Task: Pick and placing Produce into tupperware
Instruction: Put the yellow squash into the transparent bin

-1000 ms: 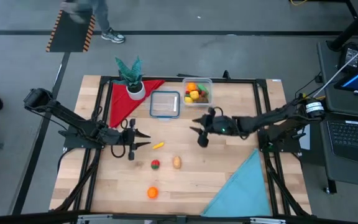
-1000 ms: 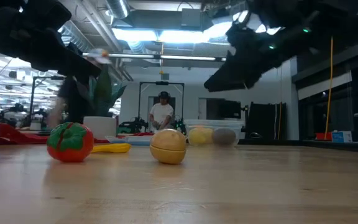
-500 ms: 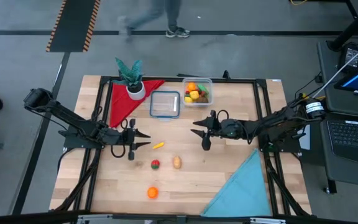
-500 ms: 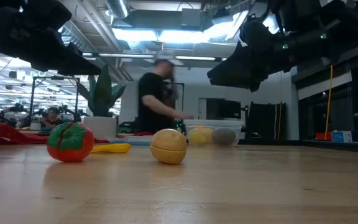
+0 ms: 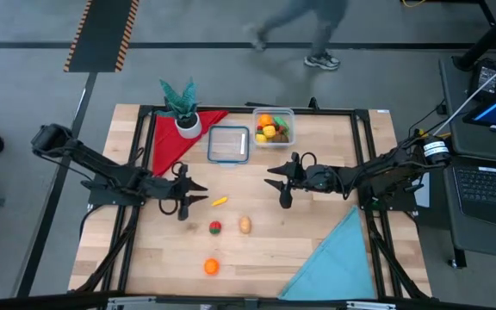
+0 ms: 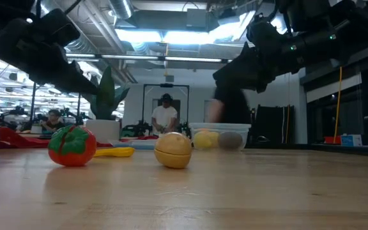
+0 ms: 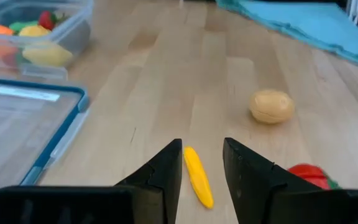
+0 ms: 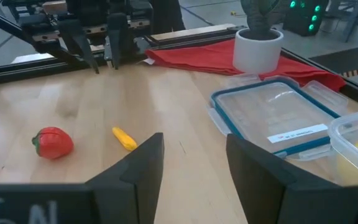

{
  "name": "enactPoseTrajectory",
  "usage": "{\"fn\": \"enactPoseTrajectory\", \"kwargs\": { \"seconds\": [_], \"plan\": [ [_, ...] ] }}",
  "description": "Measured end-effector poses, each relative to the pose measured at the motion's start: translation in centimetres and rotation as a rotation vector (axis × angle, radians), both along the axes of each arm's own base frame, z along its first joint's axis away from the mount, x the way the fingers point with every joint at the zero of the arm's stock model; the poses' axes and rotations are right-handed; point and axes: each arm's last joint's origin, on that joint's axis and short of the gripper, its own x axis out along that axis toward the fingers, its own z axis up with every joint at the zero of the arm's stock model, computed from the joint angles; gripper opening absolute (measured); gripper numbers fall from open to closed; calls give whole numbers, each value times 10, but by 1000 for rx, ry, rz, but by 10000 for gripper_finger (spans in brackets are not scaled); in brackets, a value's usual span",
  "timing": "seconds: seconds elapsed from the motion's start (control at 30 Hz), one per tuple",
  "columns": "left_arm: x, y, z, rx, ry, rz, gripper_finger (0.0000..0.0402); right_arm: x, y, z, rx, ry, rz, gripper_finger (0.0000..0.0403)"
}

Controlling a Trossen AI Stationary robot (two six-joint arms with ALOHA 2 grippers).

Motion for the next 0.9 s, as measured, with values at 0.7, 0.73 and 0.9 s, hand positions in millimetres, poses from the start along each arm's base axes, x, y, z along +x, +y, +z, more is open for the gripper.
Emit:
{"fn": "enactPoseTrajectory", "kwargs": {
  "seconds": [0.7, 0.73, 0.9],
  "plan": [
    [70, -8, 7, 10, 428, 42, 110, -2, 0, -7, 15, 68, -6, 177],
    [73, -9, 5, 12, 439, 44, 110, -2, 0, -7, 15, 69, -6, 177],
    [81, -11, -7, -24, 488, 68, 110, -2, 0, -7, 15, 68, -6, 177]
  ]
}}
